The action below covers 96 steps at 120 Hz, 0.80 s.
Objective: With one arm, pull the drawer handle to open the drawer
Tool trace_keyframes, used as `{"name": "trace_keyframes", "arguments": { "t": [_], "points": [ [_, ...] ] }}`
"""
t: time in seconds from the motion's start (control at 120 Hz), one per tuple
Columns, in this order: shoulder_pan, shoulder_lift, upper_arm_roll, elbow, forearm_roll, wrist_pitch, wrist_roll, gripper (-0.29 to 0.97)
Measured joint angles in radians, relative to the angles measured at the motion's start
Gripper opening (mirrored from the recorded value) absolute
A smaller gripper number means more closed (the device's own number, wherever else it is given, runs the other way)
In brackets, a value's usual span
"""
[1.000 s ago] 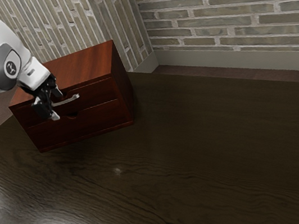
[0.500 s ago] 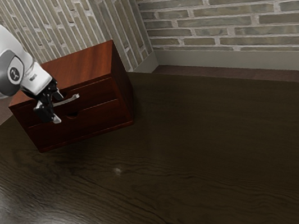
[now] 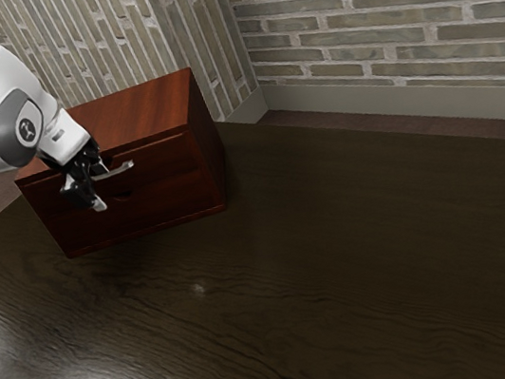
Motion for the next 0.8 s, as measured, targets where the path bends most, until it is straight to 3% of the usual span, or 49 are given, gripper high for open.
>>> {"name": "trace_keyframes", "arguments": {
  "t": [0.342,0.625,0.8],
  "points": [
    [-0.005,-0.059,0.0,-0.08,-0.003,-0.007,-0.008,0.44],
    [-0.012,-0.127,0.001,-0.145,-0.007,-0.033,-0.032,0.28],
    [-0.016,-0.174,0.0,-0.2,-0.007,-0.045,-0.05,0.31]
  ]
}}
